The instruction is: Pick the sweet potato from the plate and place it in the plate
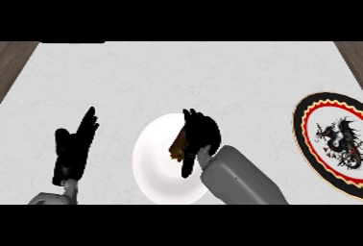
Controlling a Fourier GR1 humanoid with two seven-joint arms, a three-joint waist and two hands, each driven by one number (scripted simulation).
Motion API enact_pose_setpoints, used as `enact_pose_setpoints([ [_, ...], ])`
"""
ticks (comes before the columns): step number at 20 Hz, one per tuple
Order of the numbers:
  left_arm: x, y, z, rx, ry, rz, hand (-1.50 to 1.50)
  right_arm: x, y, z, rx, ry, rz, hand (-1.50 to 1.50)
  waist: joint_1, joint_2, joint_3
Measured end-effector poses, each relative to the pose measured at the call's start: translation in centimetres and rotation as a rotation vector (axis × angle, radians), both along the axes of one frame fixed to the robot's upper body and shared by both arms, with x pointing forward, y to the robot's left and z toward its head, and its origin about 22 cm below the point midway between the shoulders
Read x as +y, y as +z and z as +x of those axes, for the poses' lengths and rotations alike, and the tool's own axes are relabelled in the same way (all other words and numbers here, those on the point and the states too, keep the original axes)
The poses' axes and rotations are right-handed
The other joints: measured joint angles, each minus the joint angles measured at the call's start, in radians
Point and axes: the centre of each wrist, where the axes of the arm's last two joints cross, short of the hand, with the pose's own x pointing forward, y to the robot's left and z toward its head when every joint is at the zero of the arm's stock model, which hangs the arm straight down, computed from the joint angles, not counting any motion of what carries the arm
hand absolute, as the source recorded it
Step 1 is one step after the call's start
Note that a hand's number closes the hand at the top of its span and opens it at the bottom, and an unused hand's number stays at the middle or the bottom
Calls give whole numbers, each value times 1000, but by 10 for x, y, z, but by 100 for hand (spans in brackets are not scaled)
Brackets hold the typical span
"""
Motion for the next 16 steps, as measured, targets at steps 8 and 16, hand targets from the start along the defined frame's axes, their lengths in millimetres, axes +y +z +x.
enact_pose_setpoints([
  [8,-1,-7,-1,-4,1,5,0,4,-15,6,12,-8,-7,150,2,1,0],
  [16,-1,-9,-2,3,4,-1,0,-1,-22,9,-48,57,-38,150,0,0,0],
])
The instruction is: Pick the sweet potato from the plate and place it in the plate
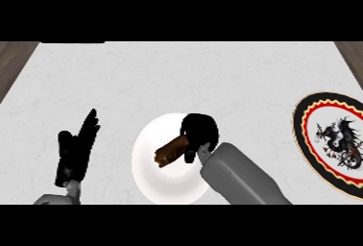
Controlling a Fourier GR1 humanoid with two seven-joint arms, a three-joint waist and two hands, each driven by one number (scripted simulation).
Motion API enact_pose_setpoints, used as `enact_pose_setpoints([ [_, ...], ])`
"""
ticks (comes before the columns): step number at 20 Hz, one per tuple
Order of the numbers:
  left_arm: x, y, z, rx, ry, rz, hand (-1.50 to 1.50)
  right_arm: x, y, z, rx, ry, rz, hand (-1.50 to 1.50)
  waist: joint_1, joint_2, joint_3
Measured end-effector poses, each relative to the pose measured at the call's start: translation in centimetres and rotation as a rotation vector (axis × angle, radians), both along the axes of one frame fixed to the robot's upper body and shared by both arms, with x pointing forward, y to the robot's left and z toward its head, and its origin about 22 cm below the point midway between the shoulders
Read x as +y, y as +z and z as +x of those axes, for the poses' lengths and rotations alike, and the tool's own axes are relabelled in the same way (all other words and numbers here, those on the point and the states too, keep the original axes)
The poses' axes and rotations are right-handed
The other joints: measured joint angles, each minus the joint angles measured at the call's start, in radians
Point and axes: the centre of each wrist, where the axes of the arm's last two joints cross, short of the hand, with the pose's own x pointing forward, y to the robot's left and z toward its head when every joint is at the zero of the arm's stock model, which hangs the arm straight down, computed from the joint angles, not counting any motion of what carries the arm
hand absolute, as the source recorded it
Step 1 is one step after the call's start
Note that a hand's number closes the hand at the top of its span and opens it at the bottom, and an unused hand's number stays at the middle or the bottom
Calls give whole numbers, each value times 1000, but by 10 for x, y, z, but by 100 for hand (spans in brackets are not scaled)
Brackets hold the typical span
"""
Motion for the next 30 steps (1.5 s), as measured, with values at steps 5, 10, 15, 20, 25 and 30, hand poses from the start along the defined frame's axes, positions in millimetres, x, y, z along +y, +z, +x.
enact_pose_setpoints([
  [5,1,7,3,-3,5,4,0,-4,-3,2,-81,-1,-39,150,-2,-1,0],
  [10,4,7,-1,1,9,4,0,-23,3,5,-254,-72,-89,150,-8,-3,0],
  [15,6,2,-6,10,24,4,0,-102,13,9,-412,-171,-31,150,-27,-5,0],
  [20,2,4,-1,11,30,0,0,-158,40,-5,-577,-224,29,150,-33,-6,0],
  [25,2,0,-4,8,31,0,0,-188,77,-19,-802,-343,35,150,-34,-8,0],
  [30,7,7,1,5,16,-2,0,-222,96,-35,-879,-481,16,150,-23,-5,0],
])
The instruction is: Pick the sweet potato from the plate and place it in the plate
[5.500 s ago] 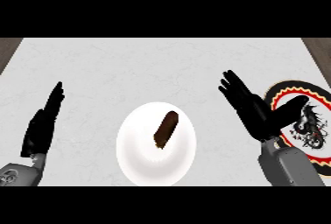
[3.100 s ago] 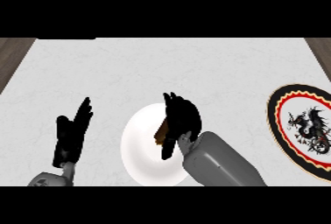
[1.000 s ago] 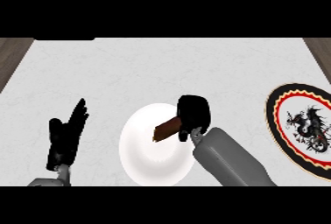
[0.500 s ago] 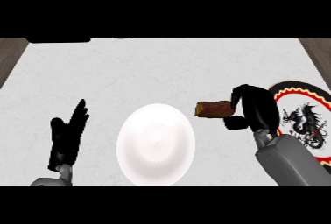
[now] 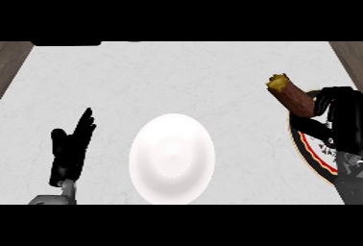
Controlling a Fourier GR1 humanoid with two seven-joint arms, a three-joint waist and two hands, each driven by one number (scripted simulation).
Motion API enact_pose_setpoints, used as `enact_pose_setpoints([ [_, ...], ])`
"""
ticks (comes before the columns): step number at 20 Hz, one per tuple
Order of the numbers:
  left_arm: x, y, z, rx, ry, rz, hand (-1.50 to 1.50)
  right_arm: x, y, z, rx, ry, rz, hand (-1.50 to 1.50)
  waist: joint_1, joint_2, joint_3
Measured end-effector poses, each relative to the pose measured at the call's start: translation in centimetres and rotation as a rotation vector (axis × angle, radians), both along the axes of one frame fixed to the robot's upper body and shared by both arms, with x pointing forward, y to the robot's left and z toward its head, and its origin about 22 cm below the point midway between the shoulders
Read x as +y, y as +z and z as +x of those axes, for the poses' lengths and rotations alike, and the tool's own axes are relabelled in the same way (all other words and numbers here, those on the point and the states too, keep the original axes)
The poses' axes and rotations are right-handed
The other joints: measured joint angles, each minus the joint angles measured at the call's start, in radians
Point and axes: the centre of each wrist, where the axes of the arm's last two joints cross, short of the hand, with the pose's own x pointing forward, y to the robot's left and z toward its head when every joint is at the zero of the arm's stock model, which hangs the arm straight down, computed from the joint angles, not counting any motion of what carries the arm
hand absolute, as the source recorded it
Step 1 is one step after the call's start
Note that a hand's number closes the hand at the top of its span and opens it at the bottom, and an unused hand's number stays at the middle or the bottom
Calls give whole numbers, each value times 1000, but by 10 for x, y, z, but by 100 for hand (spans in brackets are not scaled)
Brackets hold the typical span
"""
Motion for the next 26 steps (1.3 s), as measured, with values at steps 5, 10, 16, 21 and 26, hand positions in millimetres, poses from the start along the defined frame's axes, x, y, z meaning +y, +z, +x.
enact_pose_setpoints([
  [5,-6,-6,2,-1,-10,-3,0,-38,11,-3,-2,-96,34,150,8,3,0],
  [10,-8,-1,-2,-4,-15,0,0,-75,1,3,22,-161,50,150,15,4,1],
  [16,-9,-9,1,-9,-11,3,0,-119,-19,16,84,-197,57,150,19,6,1],
  [21,-15,-2,3,-11,-14,6,0,-143,-45,21,218,-187,102,150,23,7,1],
  [26,-17,-2,5,-12,-23,3,0,-169,-68,20,387,-152,181,-150,27,8,1],
])
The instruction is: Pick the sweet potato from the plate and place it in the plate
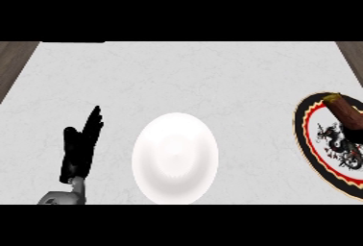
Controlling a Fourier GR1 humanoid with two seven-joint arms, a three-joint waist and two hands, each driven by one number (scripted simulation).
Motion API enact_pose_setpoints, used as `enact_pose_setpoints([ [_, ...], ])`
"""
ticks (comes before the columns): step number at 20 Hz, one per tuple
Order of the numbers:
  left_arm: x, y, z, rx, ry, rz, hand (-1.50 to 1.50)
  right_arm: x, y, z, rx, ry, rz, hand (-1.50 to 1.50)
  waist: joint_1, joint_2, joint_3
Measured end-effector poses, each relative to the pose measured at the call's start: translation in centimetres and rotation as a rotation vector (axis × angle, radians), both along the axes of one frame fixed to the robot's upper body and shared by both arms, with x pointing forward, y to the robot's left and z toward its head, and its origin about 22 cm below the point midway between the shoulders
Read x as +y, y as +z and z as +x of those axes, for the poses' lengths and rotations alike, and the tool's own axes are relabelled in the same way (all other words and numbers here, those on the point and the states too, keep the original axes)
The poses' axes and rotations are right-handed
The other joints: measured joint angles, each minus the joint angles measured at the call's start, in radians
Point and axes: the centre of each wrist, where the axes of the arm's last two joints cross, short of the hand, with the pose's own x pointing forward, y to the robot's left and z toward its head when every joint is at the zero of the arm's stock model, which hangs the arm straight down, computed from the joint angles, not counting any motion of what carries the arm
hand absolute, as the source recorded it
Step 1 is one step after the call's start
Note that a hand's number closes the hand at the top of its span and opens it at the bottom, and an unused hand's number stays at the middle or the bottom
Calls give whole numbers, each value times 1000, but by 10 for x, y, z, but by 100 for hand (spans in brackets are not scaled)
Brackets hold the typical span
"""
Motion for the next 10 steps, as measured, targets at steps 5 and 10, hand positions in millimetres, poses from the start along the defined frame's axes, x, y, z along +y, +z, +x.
enact_pose_setpoints([
  [5,3,1,0,2,2,1,0,-18,-14,-3,96,66,75,-150,-3,-1,0],
  [10,10,-1,-3,6,9,4,0,-29,-14,-8,-34,167,168,-150,-10,-3,0],
])
